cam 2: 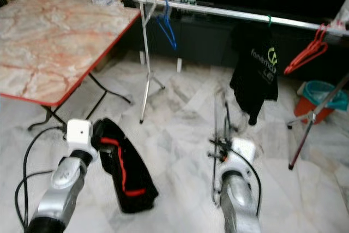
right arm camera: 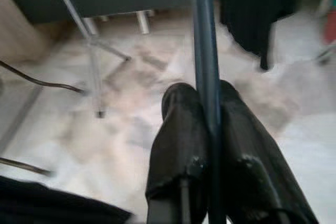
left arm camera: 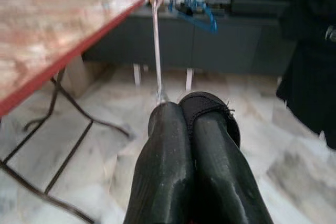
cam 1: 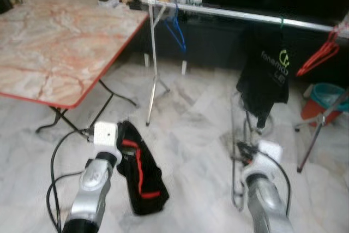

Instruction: Hang hanger

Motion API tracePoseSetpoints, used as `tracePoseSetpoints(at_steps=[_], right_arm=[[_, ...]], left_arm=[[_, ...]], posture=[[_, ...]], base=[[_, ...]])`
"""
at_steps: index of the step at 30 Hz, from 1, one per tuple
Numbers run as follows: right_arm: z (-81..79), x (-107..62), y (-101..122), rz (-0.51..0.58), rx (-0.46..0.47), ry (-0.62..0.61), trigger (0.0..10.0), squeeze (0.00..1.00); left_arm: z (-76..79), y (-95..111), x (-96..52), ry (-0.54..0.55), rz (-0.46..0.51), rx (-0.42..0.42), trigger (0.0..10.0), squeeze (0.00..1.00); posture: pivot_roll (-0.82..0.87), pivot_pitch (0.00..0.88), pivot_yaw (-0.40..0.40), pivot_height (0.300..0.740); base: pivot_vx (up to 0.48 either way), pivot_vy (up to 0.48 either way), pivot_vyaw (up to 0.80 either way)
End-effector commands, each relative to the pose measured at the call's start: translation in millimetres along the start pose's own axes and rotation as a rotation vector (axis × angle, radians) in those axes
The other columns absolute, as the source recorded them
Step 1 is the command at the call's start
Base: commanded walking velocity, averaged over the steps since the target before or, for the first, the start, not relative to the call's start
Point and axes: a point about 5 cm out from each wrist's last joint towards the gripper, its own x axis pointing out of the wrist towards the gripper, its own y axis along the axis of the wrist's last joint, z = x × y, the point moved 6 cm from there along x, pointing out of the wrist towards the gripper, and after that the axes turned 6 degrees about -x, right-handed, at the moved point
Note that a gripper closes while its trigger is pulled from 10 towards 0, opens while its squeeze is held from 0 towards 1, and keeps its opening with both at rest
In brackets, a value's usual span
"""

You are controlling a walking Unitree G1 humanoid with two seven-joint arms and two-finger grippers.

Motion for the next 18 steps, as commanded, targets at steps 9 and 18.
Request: tracePoseSetpoints(at_steps=[9, 18], right_arm=[[6.6, -20.8, 40.4, 0.161, -0.009, -0.009, 10.0, 0.00], [-15.3, -20.8, 46.0, 0.205, -0.073, 0.045, 10.0, 0.00]], left_arm=[[6.2, 11.7, -17.8, -0.017, 0.018, 0.015, 10.0, 0.00], [25.7, 49.0, -8.5, -0.109, 0.079, 0.067, 10.0, 0.00]], posture=[[0.12, 0.000, -0.042, 0.740], [0.12, 0.000, -0.016, 0.740]], base=[[0.000, 0.000, 0.00], [0.000, 0.000, 0.00]])
